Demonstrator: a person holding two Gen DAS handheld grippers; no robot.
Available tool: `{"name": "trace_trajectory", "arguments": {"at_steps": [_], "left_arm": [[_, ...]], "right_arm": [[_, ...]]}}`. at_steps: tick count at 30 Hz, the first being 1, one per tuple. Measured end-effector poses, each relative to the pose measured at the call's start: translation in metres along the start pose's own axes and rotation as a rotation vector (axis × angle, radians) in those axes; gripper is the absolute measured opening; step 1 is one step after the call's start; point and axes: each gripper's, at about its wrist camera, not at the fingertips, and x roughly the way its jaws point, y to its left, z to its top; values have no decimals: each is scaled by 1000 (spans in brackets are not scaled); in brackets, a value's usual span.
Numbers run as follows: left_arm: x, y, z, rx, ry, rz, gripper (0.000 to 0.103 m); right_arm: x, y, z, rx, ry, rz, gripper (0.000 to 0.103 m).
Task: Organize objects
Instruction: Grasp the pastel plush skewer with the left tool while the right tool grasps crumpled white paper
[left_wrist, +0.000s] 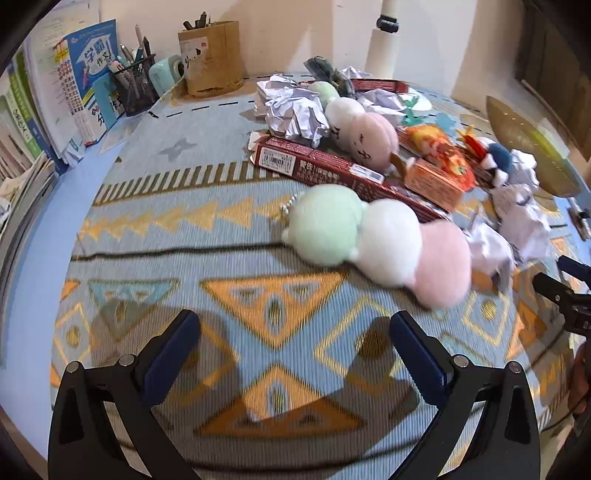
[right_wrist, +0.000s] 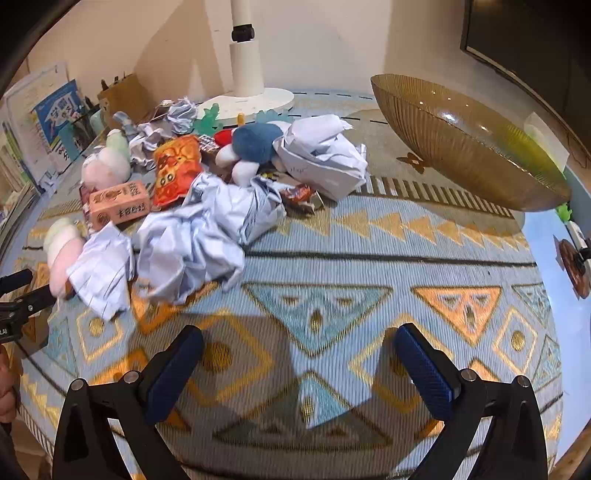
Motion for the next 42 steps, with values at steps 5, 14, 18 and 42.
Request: {"name": "trace_trajectory", "arguments": {"at_steps": [5, 14, 18, 42], "left_arm": [[-9, 14, 0, -70, -8, -94, 103], [9, 8, 33, -280, 19, -287, 102], [13, -5, 36, -283, -37, -168, 99], [-7, 21, 16, -164, 25, -164, 78]], "right_arm": [[-6, 1, -10, 7, -17, -9, 103], [-17, 0, 5, 65, -21, 70, 80], [-35, 3, 21, 117, -92, 132, 80], [-12, 33, 20, 61, -14, 131, 61]]}}
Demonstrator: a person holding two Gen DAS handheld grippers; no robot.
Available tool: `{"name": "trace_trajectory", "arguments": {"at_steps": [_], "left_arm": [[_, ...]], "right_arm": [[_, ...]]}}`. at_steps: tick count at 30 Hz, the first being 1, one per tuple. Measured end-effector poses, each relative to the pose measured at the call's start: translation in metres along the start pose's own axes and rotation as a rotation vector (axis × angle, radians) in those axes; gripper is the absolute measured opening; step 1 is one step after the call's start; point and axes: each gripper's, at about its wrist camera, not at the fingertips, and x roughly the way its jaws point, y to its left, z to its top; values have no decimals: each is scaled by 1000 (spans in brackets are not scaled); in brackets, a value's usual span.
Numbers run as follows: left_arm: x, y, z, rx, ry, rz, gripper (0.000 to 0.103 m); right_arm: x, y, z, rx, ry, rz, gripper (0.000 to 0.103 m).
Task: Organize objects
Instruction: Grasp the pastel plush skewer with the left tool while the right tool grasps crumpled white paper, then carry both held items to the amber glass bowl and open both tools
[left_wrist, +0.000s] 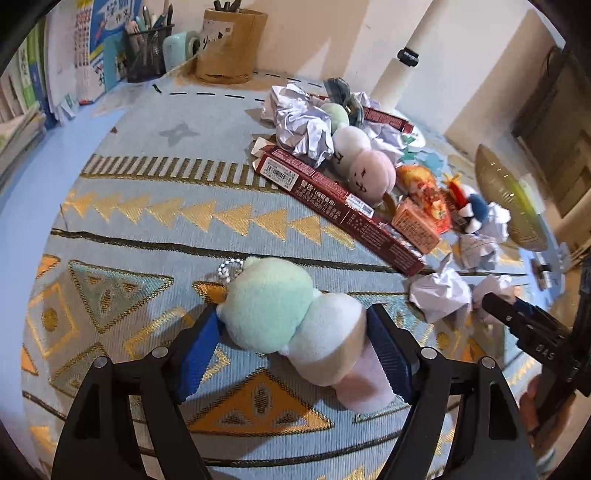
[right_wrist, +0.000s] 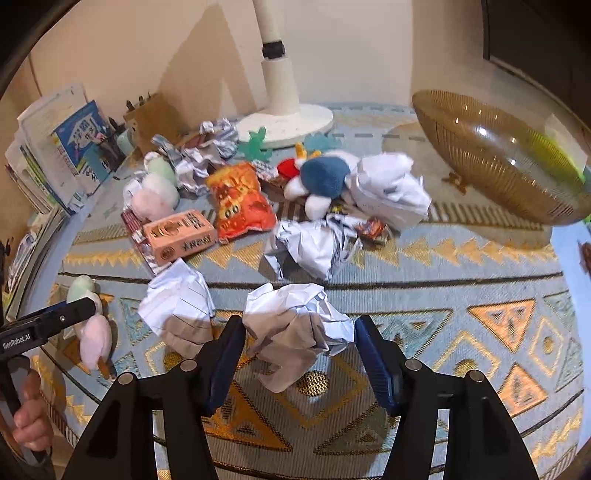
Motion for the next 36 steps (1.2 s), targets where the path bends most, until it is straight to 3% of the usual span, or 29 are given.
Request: {"name": "trace_trajectory", "arguments": {"at_steps": [6, 10, 14, 15, 16, 17, 23, 28, 32, 36], "left_arm": [[0, -13, -7, 15, 11, 3, 80], [0, -19, -11, 3, 13, -10, 89], [3, -32, -14, 27, 0, 15, 90], [4, -36, -14, 38, -4, 35, 80], [3, -39, -14, 64, -10, 59, 63], [2, -40, -14, 73, -3, 37, 56], [-25, -54, 3, 140, -71, 27, 55], [-40, -116, 55, 264, -147, -97, 55], [-35, -189, 95, 372, -183, -234, 55], [-23, -268, 124, 479, -226, -336, 56]], "right_arm": [[3, -10, 5, 44, 4, 58, 65], [4, -14, 6, 74, 9, 101, 65], [4, -10, 7, 65, 0, 83, 65], [5, -8, 6, 62, 0, 72, 60], [5, -7, 6, 57, -1, 76, 59], [3, -7, 5, 56, -10, 78, 58], [-26, -15, 3, 41, -90, 99, 58], [-66, -53, 22, 75, -204, -18, 58], [-100, -104, 48, 152, -318, -170, 58], [-118, -143, 78, 204, -378, -293, 58]]}}
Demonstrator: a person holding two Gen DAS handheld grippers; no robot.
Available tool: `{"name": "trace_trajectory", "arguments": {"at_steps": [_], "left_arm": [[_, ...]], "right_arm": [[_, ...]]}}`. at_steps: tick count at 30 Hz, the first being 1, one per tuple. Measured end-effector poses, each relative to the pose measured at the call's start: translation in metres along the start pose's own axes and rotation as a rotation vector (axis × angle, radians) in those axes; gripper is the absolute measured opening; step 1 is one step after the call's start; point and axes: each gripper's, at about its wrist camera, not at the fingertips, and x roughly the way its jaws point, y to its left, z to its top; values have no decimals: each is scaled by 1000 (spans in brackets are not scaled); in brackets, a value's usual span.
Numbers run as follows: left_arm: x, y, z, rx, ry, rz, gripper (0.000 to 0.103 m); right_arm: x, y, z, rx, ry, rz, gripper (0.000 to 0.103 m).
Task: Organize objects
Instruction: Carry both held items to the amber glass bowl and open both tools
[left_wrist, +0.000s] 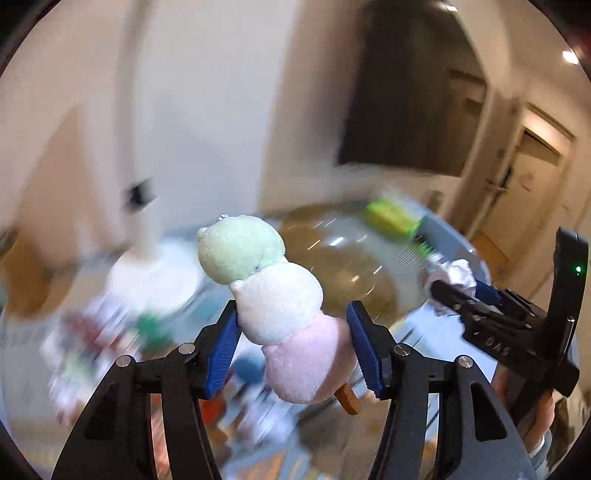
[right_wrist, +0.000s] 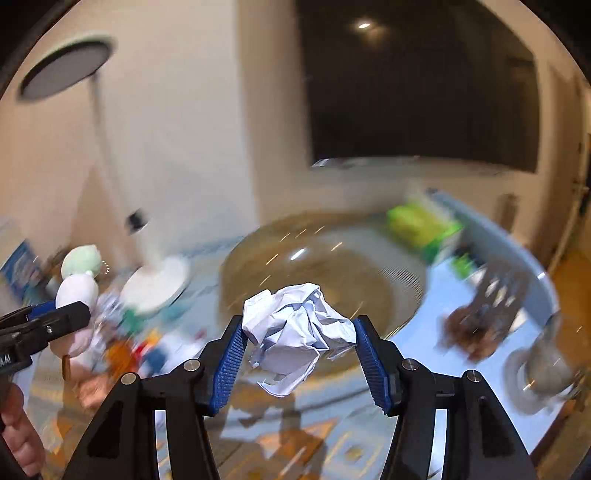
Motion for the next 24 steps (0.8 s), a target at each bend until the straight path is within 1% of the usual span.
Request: {"name": "trace_trajectory", "arguments": {"at_steps": [1, 3, 6, 7, 9, 11, 12, 13, 14, 15, 16, 18, 19, 21, 23, 24], "left_arm": [[12, -11, 11, 17, -2, -31, 56], [36, -28, 27, 35, -4, -68, 57], [70, -40, 44, 46, -2, -77, 62], [78, -41, 47, 45, 3, -77, 62], [94, -43, 54, 39, 26, -77, 62], [105, -41, 58, 27, 44, -83, 62], [105, -37, 56, 8, 36, -76, 62], [101, -34, 55, -10, 28, -89, 62], [95, -28, 52, -23, 24, -118, 62], [96, -25, 54, -35, 20, -129, 62], [87, -20, 51, -45, 8, -136, 62], [68, -11, 48, -47, -14, -107, 62], [59, -7, 47, -46, -24, -96, 62], [38, 3, 44, -46, -42, -72, 62], [15, 14, 35, -57, -43, -25, 62], [3, 20, 29, -71, -37, 8, 62]], "right_arm": [[1, -6, 7, 3, -11, -14, 58], [7, -16, 21, 2, -32, -50, 59], [22, -25, 38, -8, -61, -88, 60], [27, -27, 42, -10, -70, -95, 64], [39, -27, 47, -19, -90, -135, 83], [47, -27, 48, -36, -111, -159, 84], [51, -27, 49, -47, -115, -170, 85], [49, -27, 48, -52, -121, -176, 85], [51, -27, 48, -55, -132, -182, 88], [54, -28, 47, -60, -151, -191, 92], [54, -26, 46, -65, -171, -202, 94], [60, -20, 46, -91, -220, -250, 103], [64, -17, 46, -106, -231, -264, 103], [76, -4, 46, -153, -271, -323, 103], [87, 6, 44, -192, -293, -378, 103], [98, 11, 43, -218, -288, -404, 103]]}}
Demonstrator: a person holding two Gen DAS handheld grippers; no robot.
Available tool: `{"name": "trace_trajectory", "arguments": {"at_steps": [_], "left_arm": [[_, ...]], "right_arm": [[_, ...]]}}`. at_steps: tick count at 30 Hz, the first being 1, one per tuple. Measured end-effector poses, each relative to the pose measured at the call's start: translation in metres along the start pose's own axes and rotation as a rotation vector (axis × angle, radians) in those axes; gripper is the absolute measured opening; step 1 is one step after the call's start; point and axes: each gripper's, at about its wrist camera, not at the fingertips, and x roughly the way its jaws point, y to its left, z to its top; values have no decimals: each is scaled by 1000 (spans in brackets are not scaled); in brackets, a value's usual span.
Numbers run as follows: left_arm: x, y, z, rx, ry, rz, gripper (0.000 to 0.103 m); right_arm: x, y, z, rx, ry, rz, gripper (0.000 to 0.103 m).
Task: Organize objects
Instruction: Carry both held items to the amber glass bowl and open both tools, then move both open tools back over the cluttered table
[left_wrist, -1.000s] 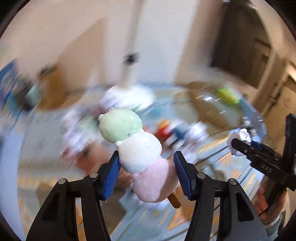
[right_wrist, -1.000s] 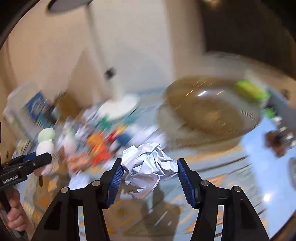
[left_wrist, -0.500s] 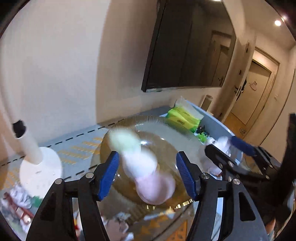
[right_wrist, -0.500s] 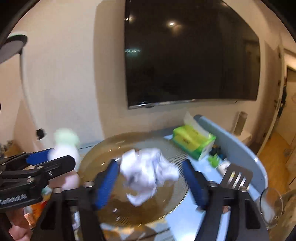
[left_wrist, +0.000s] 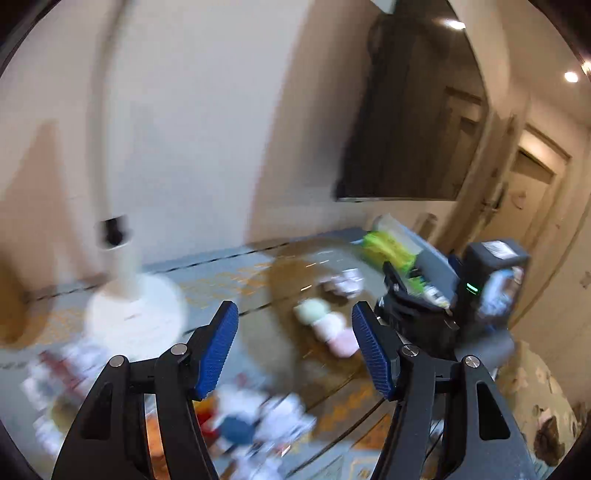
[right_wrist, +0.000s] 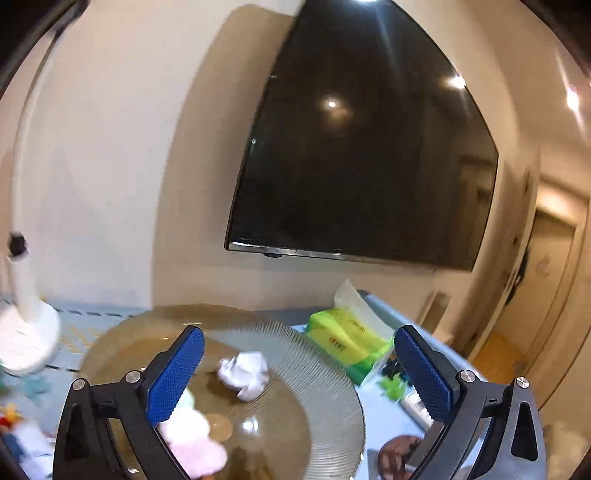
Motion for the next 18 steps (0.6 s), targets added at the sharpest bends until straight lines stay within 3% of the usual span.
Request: {"name": "trace_trajectory", "arguments": {"at_steps": [5, 9, 14, 18], "left_arm": [[-55, 31, -46, -50, 18, 33, 62], [-76, 64, -93, -92, 64, 121, 62], [-89, 109, -142, -193, 133, 166, 62], [-104, 140, -179, -270, 164, 226, 62]], "right_arm": [[26, 26, -11, -82, 45, -14, 103], [31, 33, -18, -145, 88, -39, 103], [9, 2, -35, -114, 209, -48, 103], [-35, -19, -61, -146, 233, -113, 103]]}}
